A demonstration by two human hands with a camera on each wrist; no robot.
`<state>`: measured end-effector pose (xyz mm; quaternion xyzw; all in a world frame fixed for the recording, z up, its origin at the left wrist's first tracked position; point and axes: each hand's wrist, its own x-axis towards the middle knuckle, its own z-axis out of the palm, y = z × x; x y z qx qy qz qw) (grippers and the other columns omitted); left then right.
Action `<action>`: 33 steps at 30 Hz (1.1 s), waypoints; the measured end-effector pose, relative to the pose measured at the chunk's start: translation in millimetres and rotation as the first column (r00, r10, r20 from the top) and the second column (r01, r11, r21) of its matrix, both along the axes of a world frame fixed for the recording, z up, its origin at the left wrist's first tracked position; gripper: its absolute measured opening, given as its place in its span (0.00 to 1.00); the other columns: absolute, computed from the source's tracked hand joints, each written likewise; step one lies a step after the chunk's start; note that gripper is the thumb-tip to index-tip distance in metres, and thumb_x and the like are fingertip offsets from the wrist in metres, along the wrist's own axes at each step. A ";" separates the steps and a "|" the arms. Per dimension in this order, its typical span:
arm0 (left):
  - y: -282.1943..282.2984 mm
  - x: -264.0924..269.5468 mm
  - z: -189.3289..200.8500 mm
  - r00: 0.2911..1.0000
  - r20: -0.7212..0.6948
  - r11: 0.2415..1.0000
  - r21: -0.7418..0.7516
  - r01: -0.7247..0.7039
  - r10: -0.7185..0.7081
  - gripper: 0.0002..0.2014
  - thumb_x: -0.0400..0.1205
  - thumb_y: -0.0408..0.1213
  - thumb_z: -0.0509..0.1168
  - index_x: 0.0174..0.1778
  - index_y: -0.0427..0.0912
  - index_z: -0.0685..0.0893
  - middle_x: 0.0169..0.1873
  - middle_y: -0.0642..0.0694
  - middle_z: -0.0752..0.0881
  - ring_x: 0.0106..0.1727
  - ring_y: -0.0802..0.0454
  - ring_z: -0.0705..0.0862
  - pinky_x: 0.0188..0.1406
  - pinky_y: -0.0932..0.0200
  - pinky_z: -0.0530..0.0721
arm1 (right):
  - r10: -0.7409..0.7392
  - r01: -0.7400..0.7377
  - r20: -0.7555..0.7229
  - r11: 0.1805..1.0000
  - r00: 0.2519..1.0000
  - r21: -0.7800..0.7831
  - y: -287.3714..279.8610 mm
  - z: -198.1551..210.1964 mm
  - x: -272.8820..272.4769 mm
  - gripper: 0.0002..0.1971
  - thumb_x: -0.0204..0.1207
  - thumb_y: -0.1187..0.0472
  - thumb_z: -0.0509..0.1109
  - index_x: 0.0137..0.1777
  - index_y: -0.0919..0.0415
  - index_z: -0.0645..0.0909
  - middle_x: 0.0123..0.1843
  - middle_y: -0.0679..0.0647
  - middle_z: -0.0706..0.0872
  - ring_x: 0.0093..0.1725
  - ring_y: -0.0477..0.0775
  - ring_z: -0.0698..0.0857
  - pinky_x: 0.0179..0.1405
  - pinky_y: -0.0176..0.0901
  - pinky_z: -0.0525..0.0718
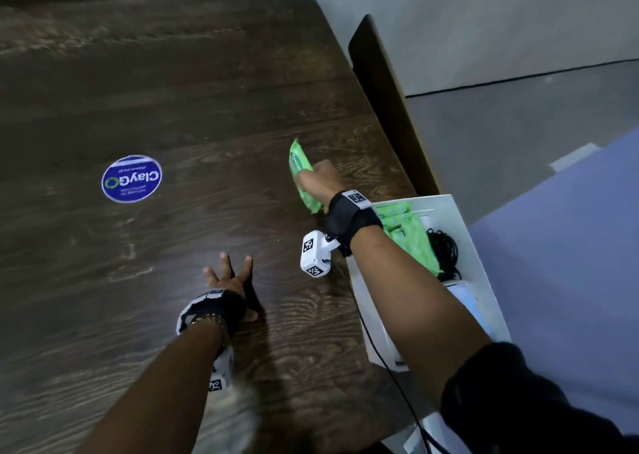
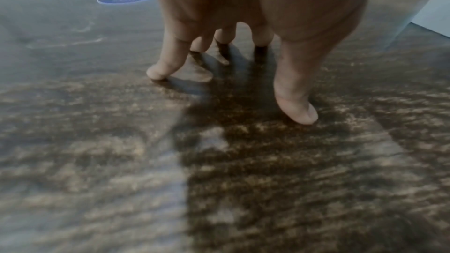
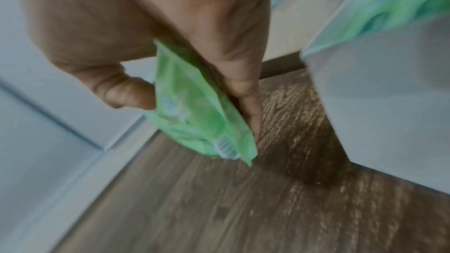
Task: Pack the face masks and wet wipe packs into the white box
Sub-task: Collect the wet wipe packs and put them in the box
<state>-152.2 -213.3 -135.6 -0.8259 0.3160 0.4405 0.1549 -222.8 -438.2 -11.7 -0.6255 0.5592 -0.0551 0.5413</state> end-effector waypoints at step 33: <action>-149.6 -262.2 106.1 0.700 0.159 0.598 -0.410 0.689 -0.697 0.39 0.86 0.49 0.56 0.84 0.43 0.38 0.84 0.44 0.37 0.84 0.45 0.35 0.83 0.42 0.39 | 0.309 -0.348 -0.423 0.937 0.852 -0.016 -35.0 10.6 -273.1 0.15 0.87 0.64 0.56 0.61 0.74 0.79 0.66 0.69 0.83 0.61 0.66 0.82 0.56 0.48 0.77</action>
